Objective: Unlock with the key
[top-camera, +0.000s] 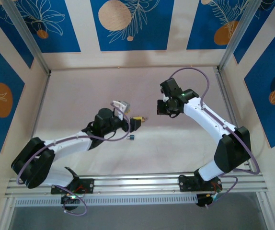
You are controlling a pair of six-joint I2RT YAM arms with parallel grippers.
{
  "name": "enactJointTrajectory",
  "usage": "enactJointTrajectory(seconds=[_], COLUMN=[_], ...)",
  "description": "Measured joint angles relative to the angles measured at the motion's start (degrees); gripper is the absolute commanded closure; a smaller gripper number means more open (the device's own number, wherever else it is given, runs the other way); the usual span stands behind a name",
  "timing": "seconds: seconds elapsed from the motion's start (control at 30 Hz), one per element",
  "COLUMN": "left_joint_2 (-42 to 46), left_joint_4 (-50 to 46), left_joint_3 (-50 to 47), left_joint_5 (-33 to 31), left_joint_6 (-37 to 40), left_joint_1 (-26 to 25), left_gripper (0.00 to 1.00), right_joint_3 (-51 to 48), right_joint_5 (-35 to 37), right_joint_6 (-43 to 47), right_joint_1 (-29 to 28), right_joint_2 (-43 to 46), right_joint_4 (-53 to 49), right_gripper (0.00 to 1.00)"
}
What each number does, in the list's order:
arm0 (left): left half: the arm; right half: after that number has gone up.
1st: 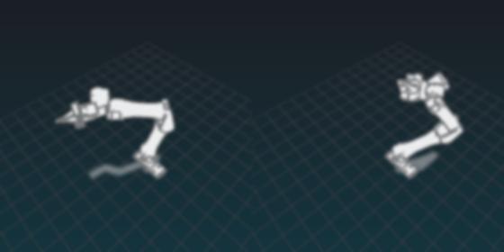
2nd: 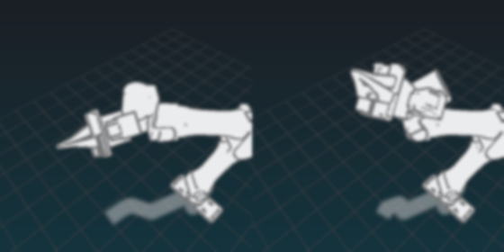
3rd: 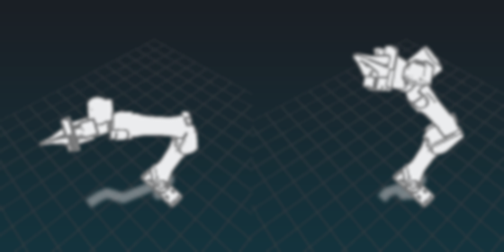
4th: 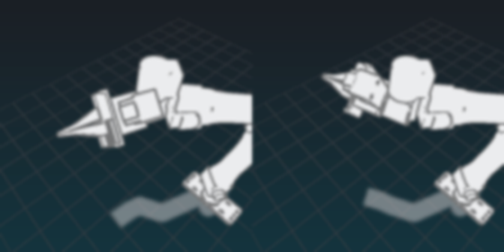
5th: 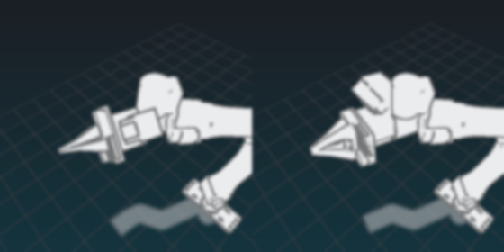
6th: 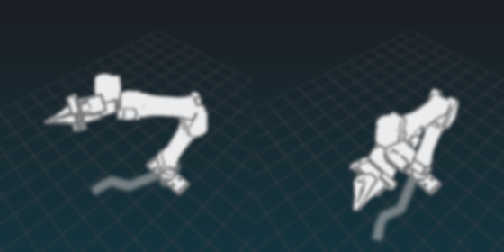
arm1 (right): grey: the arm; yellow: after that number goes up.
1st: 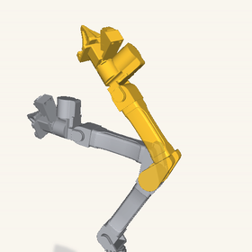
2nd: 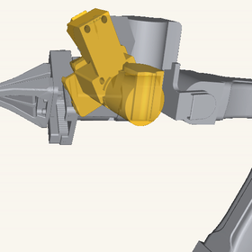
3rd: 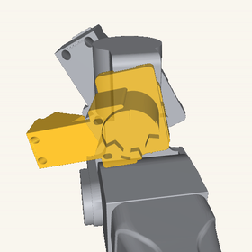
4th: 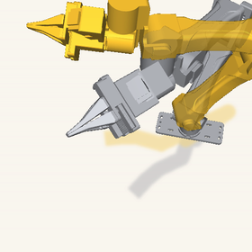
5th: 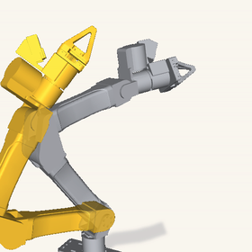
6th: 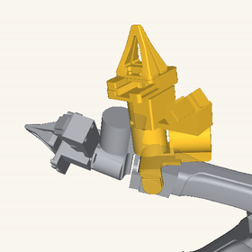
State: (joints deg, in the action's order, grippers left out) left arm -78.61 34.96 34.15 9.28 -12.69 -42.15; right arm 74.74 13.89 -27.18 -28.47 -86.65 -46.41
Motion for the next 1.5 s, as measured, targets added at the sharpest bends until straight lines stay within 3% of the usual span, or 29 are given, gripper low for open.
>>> enactJointTrajectory(seconds=[0.2,0.3,0.37,0.53,1.1,1.5], left_joint_2=[-2.1,-2.6,-3.3,-5.4,-7.1,-14.6], left_joint_4=[8.9,12.7,15.5,19.0,25.7,35.3], left_joint_3=[-4.0,-5.6,-6.7,-7.1,-6.3,-5.4], left_joint_5=[-1.0,-0.6,-0.5,-0.3,-2.0,-2.1], left_joint_6=[13.6,19.4,21.9,24.7,18.7,14.3], left_joint_1=[-5.7,-7.5,-7.9,-7.9,-7.9,-8.2], left_gripper=[0.12,0.19,0.24,0.25,0.28,0.53], right_joint_3=[1.9,2.0,2.1,2.1,0.6,-1.0], right_joint_5=[-0.5,-1.2,-2.1,-5.5,-11.8,-12.8], right_joint_6=[-0.5,-1.1,-1.5,-3.1,-6.0,-6.2], right_joint_1=[-3.4,-4.8,-5.7,-7.4,-8.7,-8.6], right_joint_2=[1.2,2.9,4.1,6.7,10.5,12.1], right_joint_4=[-1.0,-1.0,-1.0,-0.7,2.6,3.7], right_gripper=[1.0,1.0,1.0,1.0,1.0,1.0])
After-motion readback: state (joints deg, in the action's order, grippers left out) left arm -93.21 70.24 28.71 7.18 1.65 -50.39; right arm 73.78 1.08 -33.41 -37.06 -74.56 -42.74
